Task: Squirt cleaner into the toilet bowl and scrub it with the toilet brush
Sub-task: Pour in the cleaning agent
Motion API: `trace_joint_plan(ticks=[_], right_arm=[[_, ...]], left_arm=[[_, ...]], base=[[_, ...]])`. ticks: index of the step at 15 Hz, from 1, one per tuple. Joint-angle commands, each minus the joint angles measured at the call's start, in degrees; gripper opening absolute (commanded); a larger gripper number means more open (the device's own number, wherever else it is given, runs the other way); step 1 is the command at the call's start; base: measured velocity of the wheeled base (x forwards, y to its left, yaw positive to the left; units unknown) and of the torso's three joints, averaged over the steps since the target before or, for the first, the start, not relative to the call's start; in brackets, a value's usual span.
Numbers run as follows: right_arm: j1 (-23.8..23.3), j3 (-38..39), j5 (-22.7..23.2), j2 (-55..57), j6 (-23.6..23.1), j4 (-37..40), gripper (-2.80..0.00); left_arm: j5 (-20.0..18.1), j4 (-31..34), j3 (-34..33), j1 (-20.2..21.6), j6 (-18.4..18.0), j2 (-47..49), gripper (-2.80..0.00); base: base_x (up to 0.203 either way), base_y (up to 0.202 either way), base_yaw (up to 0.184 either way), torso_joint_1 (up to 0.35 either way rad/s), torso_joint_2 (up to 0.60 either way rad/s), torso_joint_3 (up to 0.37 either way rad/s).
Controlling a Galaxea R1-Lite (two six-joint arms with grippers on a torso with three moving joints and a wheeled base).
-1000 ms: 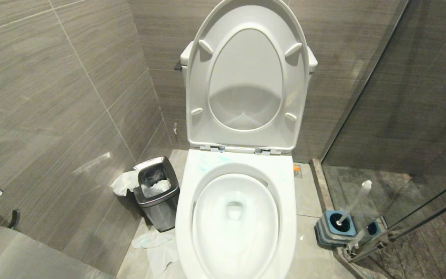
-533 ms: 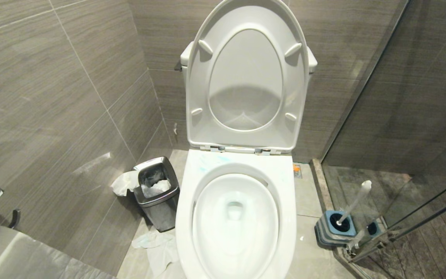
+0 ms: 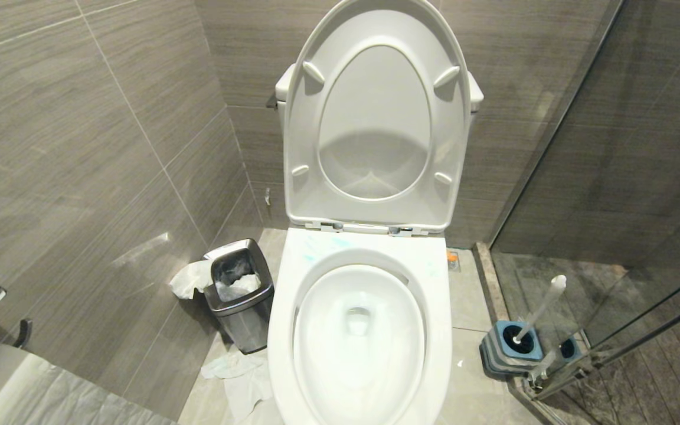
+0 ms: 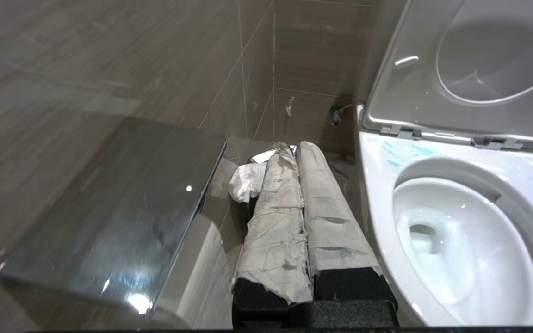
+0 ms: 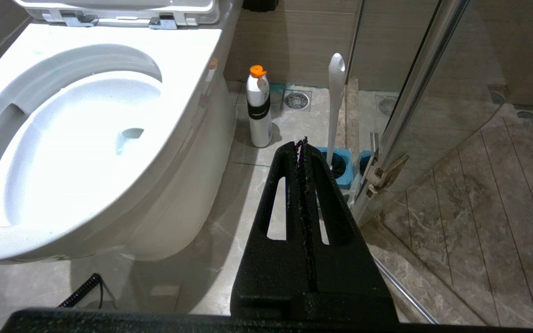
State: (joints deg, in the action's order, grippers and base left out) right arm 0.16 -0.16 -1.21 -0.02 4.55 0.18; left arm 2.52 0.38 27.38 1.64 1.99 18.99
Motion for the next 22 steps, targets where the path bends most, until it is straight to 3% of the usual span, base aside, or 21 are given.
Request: trace_joint_plan(ticks=[1, 5, 8, 12, 20, 22], right_arm=[[0.02, 0.07, -0.02, 0.02, 0.02, -0.01, -2.80], [0.02, -0.02, -0.02, 0.02, 0.02, -0.01, -2.80], [0.02, -0.02, -0.02, 0.02, 0.02, -0.01, -2.80], [0.02, -0.02, -0.02, 0.02, 0.02, -0.01, -2.80], [0.02, -0.02, -0.02, 0.02, 0.02, -0.01, -2.80], [0.02, -0.02, -0.02, 0.02, 0.02, -0.01, -2.80]], left_arm=[[0.01, 0.20, -4.44, -1.19, -1.01, -8.97, -2.80], [-0.12, 4.17, -7.99, -2.07, -2.81, -17.95, -2.80], [-0.36, 4.27, -8.57, -2.08, -3.05, -18.91, -2.80], [-1.05, -3.33, -11.75, -2.08, -3.67, -18.91, -2.80], [-1.73, -22.34, -27.18, -1.93, -6.30, -18.91, -2.80], [-2.49, -21.13, -27.56, -1.90, -6.65, -18.91, -2.80]], base=[[0.000, 0.000, 0.000, 0.000, 0.00, 0.000], [0.000, 0.000, 0.000, 0.000, 0.00, 0.000], [0.000, 0.000, 0.000, 0.000, 0.00, 0.000], [0.000, 0.000, 0.000, 0.000, 0.00, 0.000], [0.000, 0.000, 0.000, 0.000, 0.00, 0.000], [0.000, 0.000, 0.000, 0.000, 0.00, 0.000]])
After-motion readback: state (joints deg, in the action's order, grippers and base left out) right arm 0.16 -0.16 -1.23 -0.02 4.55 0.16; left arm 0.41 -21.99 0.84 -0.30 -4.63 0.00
